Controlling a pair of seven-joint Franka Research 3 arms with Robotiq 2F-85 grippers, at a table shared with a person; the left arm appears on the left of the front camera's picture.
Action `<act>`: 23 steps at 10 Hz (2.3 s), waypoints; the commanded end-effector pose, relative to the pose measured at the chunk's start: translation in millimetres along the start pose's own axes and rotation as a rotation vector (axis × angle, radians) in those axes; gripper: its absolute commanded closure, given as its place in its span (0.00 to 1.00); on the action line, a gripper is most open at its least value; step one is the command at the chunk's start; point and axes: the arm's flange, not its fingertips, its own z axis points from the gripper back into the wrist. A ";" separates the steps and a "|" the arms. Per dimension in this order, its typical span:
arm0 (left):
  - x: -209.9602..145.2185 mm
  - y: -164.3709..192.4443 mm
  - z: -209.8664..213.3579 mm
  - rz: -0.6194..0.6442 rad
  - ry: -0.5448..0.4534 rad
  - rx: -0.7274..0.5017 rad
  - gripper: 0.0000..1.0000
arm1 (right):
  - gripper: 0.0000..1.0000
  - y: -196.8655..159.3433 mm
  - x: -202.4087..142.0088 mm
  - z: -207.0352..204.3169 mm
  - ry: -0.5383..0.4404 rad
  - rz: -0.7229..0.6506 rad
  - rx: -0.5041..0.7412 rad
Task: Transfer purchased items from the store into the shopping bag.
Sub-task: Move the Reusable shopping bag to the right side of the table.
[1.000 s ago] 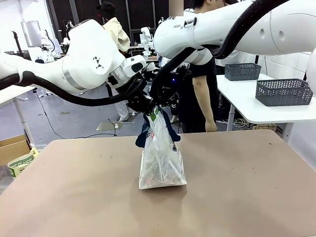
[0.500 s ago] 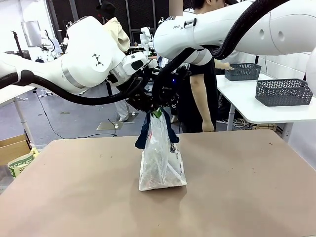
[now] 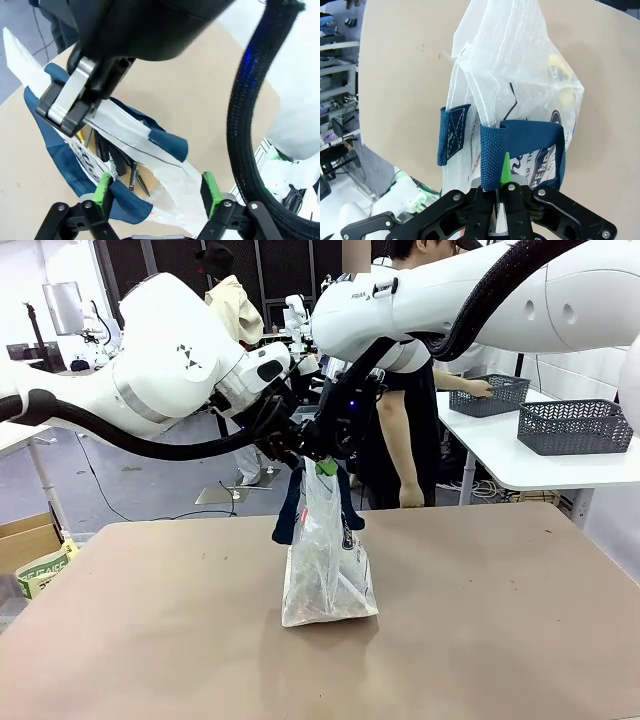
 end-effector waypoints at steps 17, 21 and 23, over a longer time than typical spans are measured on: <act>25.4 -1.5 -6.6 0.271 -0.091 -0.081 0.00 | 1.00 -2.6 6.8 -7.4 0.037 -0.009 0.022; 25.9 10.3 -22.6 0.330 -0.026 0.009 0.00 | 1.00 -1.7 5.3 -7.5 0.037 -0.004 0.028; 27.9 14.4 -28.0 0.341 -0.002 0.020 0.00 | 1.00 -1.5 5.1 -7.7 0.037 -0.003 0.032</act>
